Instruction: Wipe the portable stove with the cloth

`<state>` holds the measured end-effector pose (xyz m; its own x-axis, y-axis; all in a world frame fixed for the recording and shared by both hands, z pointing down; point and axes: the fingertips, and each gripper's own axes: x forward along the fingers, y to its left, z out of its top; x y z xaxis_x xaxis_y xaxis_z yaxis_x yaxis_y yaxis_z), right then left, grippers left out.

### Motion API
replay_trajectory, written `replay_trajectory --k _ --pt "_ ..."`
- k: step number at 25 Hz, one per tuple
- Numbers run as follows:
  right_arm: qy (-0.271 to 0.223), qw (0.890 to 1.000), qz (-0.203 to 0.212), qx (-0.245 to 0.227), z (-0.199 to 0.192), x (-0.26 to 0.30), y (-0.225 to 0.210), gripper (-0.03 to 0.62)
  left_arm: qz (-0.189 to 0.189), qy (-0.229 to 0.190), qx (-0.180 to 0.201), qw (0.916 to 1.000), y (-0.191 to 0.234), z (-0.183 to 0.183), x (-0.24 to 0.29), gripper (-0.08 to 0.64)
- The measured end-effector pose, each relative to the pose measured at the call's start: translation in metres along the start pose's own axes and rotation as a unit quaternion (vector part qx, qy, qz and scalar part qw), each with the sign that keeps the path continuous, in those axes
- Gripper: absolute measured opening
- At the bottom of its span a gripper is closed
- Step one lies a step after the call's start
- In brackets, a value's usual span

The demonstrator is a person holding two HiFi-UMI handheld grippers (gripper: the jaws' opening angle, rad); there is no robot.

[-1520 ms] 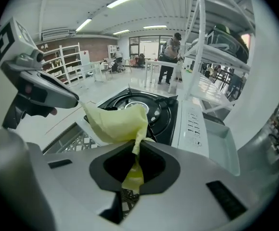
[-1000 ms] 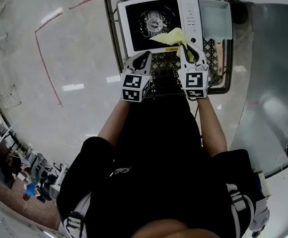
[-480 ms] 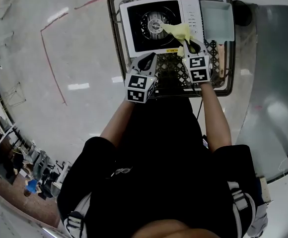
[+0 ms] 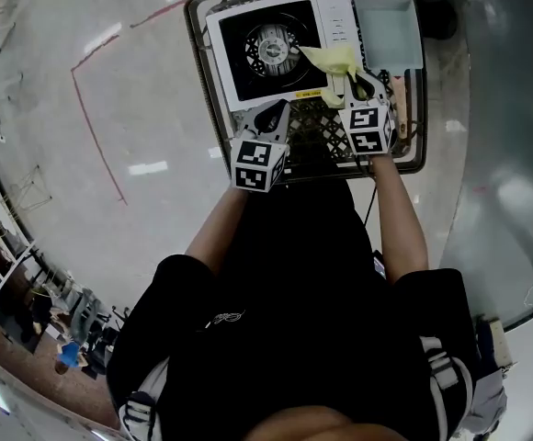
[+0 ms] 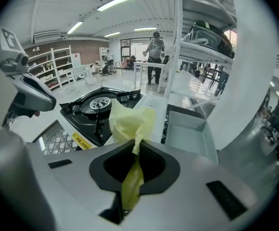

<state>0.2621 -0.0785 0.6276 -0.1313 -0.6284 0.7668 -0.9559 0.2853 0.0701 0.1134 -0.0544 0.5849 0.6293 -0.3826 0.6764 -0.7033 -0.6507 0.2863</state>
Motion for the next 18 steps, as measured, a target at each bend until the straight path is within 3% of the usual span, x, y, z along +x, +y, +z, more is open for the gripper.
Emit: replay_trajectory --k 12,18 --pt "0.017 0.998 -0.050 0.037 -0.022 -0.010 -0.043 0.021 -0.006 0.000 0.008 1.0000 -0.008 0.004 0.008 0.021" --pt "-0.018 0.999 -0.041 0.027 0.011 -0.020 -0.033 0.021 0.004 -0.016 -0.001 0.9999 0.003 0.008 0.001 0.021"
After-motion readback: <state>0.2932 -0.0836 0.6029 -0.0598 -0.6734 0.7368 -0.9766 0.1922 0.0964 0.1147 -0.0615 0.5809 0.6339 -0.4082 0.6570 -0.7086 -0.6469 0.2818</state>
